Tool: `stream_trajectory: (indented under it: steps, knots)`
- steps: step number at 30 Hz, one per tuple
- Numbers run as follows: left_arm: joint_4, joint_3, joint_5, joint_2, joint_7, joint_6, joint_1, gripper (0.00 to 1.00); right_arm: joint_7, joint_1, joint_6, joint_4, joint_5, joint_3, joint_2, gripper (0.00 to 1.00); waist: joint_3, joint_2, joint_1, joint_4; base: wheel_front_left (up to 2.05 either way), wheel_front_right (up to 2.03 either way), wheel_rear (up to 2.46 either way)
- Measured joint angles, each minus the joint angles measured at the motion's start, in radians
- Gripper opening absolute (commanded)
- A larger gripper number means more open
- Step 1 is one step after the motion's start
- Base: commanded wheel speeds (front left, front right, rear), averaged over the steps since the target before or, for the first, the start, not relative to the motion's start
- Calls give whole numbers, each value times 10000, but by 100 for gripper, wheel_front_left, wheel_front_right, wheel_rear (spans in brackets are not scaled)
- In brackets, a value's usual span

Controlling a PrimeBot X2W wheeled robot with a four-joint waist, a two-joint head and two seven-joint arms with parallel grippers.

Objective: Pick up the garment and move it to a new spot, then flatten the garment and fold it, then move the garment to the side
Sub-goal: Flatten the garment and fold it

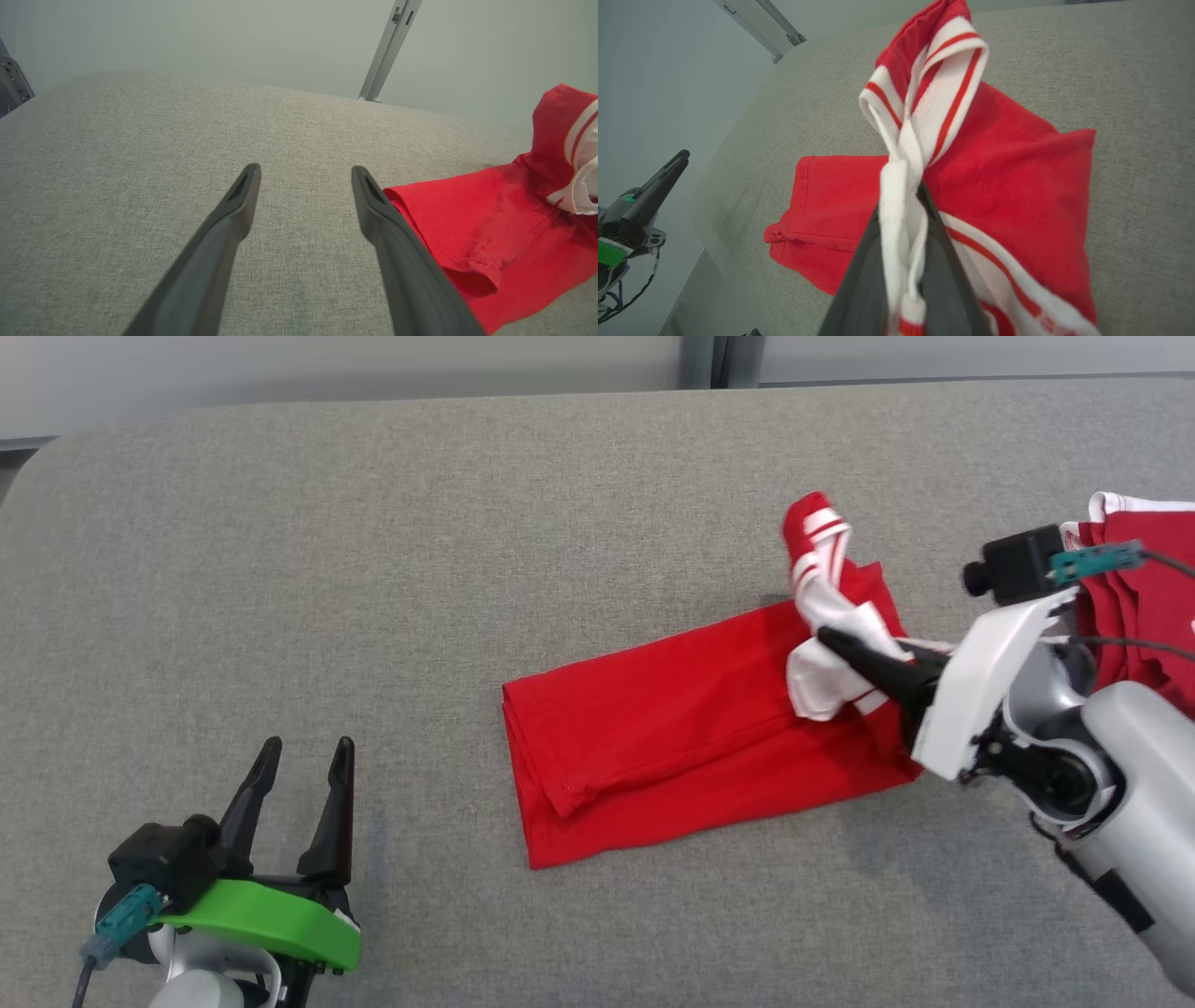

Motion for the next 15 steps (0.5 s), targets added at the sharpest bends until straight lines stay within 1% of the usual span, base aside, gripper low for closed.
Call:
stream_trajectory:
  steps: [4, 8, 14, 15]
  knots:
    - [-19, -31, 12, -6, 0, -67, -5, 100, 125, 16, 4, -441, -150, 740, 780, 0, 63, 0, 0, 75, 0, 0, 0]
    - [-25, -165, 65, -12, 0, -100, -32, 100, 176, 50, 4, -489, -533, 1386, 1540, 0, 159, 0, 0, 177, 0, 0, 0]
    - [0, -284, 90, -35, 0, -184, -99, 100, 174, 63, -27, 21, -1198, 2040, 2243, 0, 290, 0, 0, 403, 0, 0, 0]
    - [15, -297, 94, -44, 0, -203, -148, 100, 173, 61, -104, 138, -1277, 2080, 2311, 0, 304, 0, 0, 443, 0, 0, 0]
